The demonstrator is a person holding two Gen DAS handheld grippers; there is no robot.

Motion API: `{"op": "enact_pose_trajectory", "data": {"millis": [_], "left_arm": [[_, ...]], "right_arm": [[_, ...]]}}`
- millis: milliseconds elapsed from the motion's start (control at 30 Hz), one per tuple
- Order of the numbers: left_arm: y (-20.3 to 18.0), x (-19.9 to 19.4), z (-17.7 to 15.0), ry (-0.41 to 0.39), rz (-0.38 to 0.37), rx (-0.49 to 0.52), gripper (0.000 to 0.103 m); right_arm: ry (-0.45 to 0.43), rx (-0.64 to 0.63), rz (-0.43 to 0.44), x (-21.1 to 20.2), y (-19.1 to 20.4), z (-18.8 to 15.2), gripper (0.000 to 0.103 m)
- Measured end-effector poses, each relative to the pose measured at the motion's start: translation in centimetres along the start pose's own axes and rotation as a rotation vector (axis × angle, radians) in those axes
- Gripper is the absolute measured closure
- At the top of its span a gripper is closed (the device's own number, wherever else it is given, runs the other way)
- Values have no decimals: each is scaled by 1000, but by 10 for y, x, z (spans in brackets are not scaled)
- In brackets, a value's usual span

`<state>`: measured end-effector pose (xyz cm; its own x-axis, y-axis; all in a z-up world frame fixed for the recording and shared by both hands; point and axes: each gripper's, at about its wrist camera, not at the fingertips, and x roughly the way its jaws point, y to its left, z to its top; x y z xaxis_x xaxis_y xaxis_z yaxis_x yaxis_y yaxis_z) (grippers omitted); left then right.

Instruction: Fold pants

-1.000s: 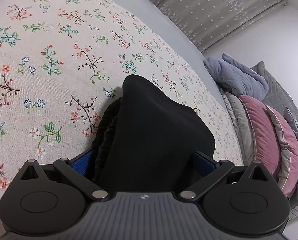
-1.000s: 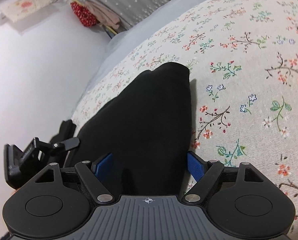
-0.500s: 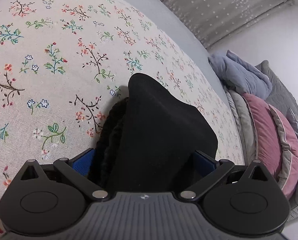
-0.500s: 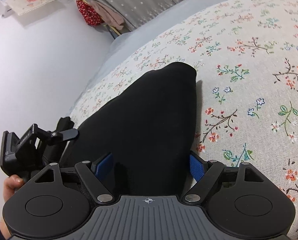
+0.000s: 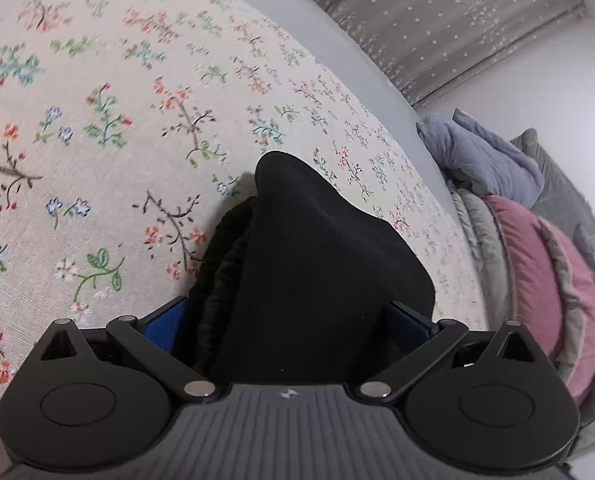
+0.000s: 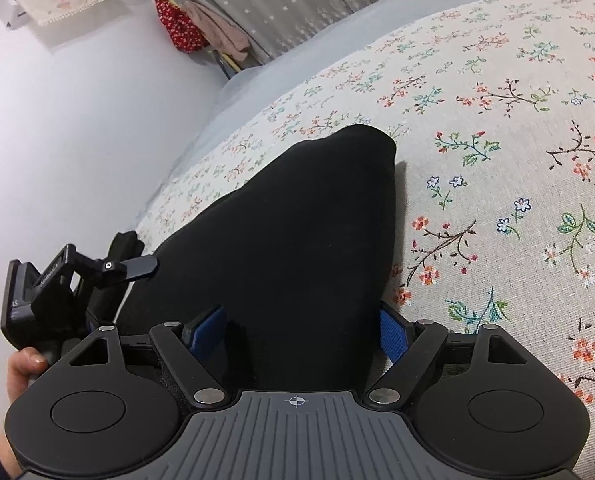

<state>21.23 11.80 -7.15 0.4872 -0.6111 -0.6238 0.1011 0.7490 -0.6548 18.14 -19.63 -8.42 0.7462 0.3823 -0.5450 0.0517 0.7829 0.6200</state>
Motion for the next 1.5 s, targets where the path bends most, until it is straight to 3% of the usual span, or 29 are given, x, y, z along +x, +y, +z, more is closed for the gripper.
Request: {"op": "enact_pose_trajectory", "data": {"millis": [67,100,133,233,367,533,600,700,767,867,933,1000,1067,1200,1267,1300,1400,1500], "left_arm": [[-8,2,-3,-12,1,40,0],[-11,2,-4,-12,-15,51,8],[-14,1,-4,-15,-7,62,11],[-15,1,-3,-15,-11,69,14],[-14,-2,-2,-24,-23,56,20],[-28,-4,-2,-41,-94,8,47],[-48,-5,-5,-66,-140,34,60],[-77,-5,-13,-112,-195,48,60],[-85,12,-19,-74,-194,22,58],[-89,46,-30,-19,-130,12,46],[-95,56,-32,-34,-94,59,24],[-100,55,-32,-58,-58,118,16],[-98,51,-30,-75,-29,144,12],[-79,43,-22,-95,2,74,8],[-74,35,-20,-112,11,45,8],[-75,30,-19,-129,16,43,9],[-93,17,-20,-194,29,113,9],[-123,7,-30,-258,29,268,9]], "right_arm": [[-2,-16,-15,1,5,-2,23],[-2,-23,-25,2,7,-2,29],[-3,-26,-34,2,8,-2,44],[-1,-14,-40,-1,5,5,74],[-4,-46,-34,-6,8,14,83],[-39,-226,-60,-22,34,30,85],[-61,-281,-65,-34,39,44,85],[-107,-364,-71,-58,40,68,85],[-130,-368,-71,-74,32,83,85],[-97,-320,-87,-82,5,101,85],[-41,-291,-139,-70,-20,104,84],[26,-251,-206,-47,-44,99,83],[54,-220,-227,-32,-63,96,77],[59,-115,-164,-33,-84,104,76],[63,-93,-197,-34,-90,103,55],[54,-87,-229,-37,-93,103,34],[10,-76,-294,-51,-91,108,28],[-91,-97,-325,-75,-79,115,28]]}}
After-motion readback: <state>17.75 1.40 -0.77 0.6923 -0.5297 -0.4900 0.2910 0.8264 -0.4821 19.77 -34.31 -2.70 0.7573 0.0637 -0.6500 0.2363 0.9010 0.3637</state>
